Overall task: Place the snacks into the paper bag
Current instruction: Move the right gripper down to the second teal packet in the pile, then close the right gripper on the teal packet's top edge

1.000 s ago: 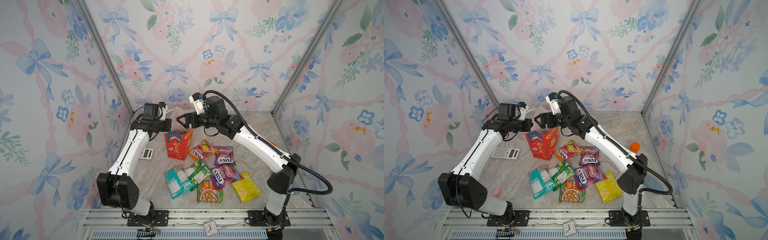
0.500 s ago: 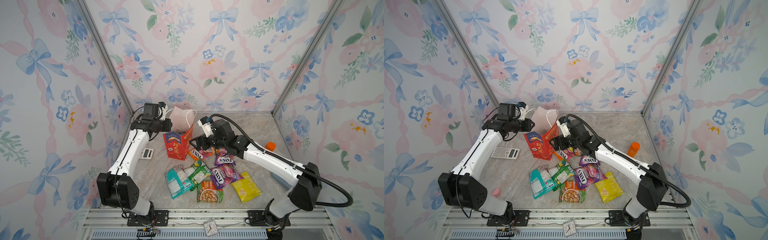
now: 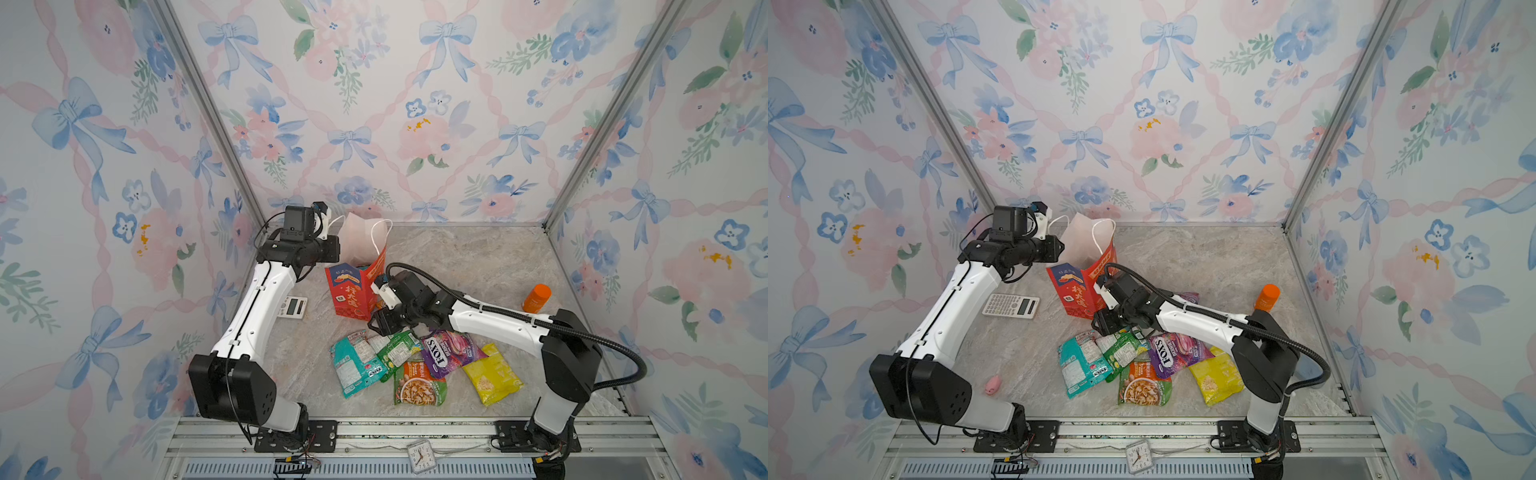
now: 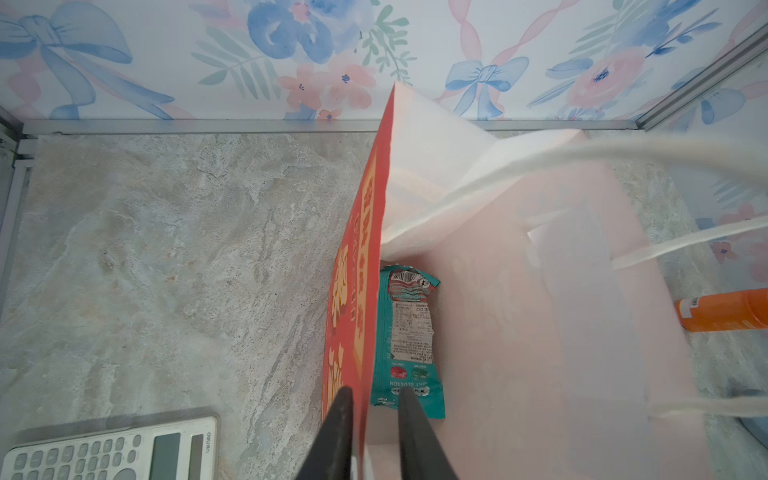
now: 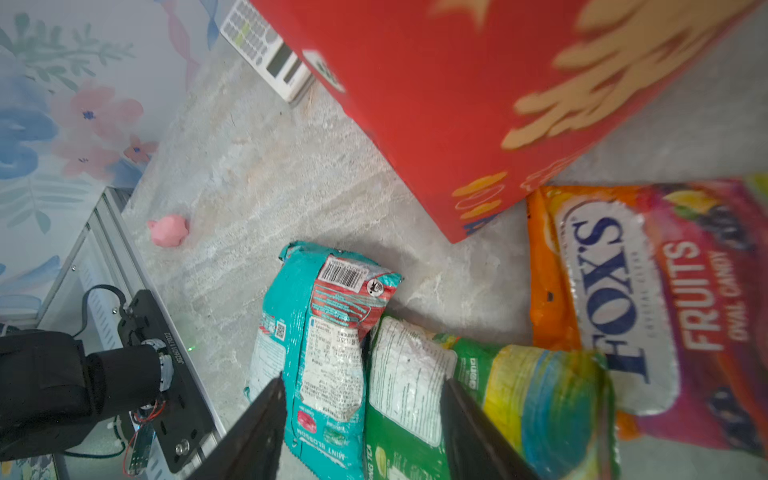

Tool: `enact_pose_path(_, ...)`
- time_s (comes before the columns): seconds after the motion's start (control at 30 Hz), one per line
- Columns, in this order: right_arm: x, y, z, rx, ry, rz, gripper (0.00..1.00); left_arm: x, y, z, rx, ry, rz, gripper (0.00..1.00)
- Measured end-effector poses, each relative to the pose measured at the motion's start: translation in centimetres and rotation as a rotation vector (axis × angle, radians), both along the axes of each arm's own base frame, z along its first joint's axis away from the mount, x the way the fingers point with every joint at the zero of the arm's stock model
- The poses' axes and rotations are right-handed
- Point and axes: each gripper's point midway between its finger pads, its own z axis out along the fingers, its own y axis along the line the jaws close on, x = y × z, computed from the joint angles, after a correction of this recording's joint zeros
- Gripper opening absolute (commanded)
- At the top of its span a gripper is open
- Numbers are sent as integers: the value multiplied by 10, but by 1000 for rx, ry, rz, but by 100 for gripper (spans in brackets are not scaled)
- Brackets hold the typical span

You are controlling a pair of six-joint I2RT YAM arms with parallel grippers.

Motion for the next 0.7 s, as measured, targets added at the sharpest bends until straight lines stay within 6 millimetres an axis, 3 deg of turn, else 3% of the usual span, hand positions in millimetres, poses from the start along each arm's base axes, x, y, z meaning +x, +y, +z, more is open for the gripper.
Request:
enact_pose_path(0.13,-6,9,-23,-40,62,25,57,0,0,-1,1,1,0,13)
enact_pose_path(0.33,-11,13,-40,-68,122,49,56,-1,0,-4,1,9,1,10)
enact_pose_path(0.7,-25,24,-57,-83,202,100,48,-1,2,-5,4,12,9,5)
